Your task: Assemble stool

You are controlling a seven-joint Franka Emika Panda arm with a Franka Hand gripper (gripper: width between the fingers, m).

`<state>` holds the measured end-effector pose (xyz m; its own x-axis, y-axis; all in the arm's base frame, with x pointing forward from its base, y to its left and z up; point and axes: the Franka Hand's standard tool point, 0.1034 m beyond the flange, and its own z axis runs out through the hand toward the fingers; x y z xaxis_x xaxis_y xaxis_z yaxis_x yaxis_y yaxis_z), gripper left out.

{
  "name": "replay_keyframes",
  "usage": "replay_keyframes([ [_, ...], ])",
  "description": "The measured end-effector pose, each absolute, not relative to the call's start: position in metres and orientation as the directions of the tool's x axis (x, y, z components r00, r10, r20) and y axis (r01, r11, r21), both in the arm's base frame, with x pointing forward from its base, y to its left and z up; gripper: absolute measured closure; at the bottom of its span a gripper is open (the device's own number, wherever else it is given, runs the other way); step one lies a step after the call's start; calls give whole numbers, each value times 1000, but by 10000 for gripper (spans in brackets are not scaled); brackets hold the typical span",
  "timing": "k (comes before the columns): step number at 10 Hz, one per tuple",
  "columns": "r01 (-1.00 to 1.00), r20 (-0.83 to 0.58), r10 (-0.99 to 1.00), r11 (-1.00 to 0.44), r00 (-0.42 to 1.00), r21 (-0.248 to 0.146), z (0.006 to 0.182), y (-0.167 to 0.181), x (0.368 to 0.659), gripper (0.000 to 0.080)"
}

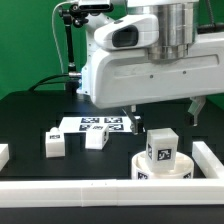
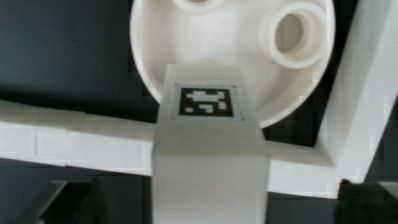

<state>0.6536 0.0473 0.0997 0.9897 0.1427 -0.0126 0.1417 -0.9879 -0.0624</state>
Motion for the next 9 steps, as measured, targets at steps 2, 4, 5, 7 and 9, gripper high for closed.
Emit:
replay_keyframes([
  [2,141,-12,142,-988,990,-62,98,48,653,150],
  [4,139,-6,139,-988,990,-62,89,47,650,150],
  [5,140,-6,140,-988,990,-62,89,47,650,150],
  [7,142,-5,142,-988,990,-62,89,48,650,271],
  [9,144,-4,145,-988,989,-62,89,48,650,411],
])
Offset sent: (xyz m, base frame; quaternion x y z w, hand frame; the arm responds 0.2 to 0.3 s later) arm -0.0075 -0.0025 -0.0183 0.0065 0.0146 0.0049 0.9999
